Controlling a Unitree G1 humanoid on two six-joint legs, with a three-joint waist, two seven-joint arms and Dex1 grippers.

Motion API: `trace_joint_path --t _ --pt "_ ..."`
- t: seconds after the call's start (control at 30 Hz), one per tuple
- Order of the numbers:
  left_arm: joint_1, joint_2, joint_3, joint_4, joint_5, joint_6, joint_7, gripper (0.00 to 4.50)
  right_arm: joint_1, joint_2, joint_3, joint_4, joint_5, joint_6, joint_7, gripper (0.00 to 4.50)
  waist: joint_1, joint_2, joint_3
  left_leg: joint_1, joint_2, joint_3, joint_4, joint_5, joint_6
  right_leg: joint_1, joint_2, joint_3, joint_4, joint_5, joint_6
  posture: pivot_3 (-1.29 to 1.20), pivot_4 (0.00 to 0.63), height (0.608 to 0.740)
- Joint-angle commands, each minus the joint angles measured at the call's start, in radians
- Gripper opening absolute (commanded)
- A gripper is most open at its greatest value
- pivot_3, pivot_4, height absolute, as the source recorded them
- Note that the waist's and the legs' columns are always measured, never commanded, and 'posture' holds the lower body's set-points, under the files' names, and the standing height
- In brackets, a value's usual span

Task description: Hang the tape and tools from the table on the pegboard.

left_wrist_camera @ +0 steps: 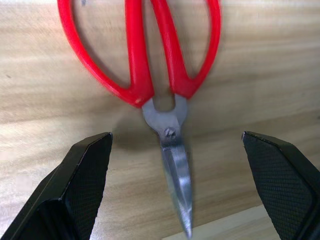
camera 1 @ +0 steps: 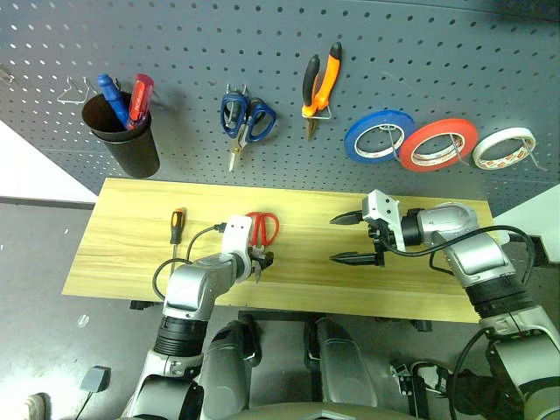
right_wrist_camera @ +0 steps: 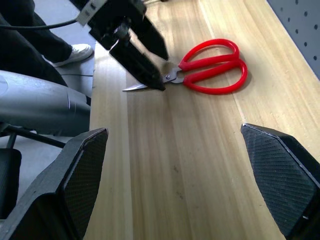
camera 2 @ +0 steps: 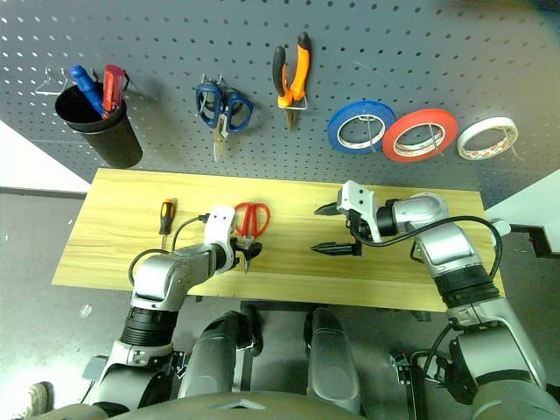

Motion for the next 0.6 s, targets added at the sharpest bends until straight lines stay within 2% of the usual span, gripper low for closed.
trace_joint_path --t 0.03,0.2,0.4,0.43,0.53,0.6 --pt "-0.004 -0.021 -0.034 0.008 0.012 0.009 0.005 4.36 0.007 -0.019 -0.04 -0.012 0.001 -0.011 -0.005 4.48 0.0 0.0 0.0 0.0 0.0 0.0 0.0 0.0 0.0 0.0 0.0 0.0 0.0 0.0 0.0 -0.16 0.343 0.734" --pt "-0.039 -0.058 0.0 0.097 0.045 0.01 0.058 4.36 0.023 -0.017 -0.053 -0.012 -0.008 -0.015 -0.028 4.48 0.0 0.0 0.0 -0.001 0.0 0.0 0.0 0.0 0.0 0.0 0.0 0.0 -0.001 0.0 0.0 -0.17 0.342 0.734" --pt "-0.077 -0.057 -0.003 0.142 0.058 0.12 0.072 4.36 0.018 -0.019 -0.06 -0.005 -0.013 -0.013 -0.034 4.48 -0.009 0.0 0.0 0.0 0.0 0.0 0.0 0.0 0.0 0.0 0.0 0.0 -0.001 0.0 0.0 -0.17 0.331 0.734" --pt "-0.077 -0.057 -0.002 0.136 0.054 0.127 0.064 3.98 0.014 -0.017 -0.059 0.0 -0.015 -0.013 -0.035 4.5 -0.012 0.0 0.0 0.0 0.0 0.0 0.0 0.0 0.0 0.0 0.0 0.0 -0.001 0.0 0.0 -0.17 0.329 0.734" --pt "-0.082 -0.049 -0.02 0.12 0.054 0.171 0.053 3.23 -0.001 -0.009 -0.058 0.018 -0.02 -0.019 -0.043 4.5 -0.022 0.0 0.0 0.0 0.0 0.0 -0.001 0.0 0.0 0.0 0.0 0.0 -0.001 0.0 0.0 -0.17 0.322 0.734" --pt "-0.081 -0.053 -0.015 0.114 0.063 0.181 0.067 3.23 -0.006 -0.008 -0.058 0.026 -0.022 -0.022 -0.044 4.5 -0.023 0.0 0.0 0.0 0.0 0.0 -0.001 0.0 0.0 0.0 0.0 0.0 -0.001 0.0 0.0 -0.17 0.321 0.734"
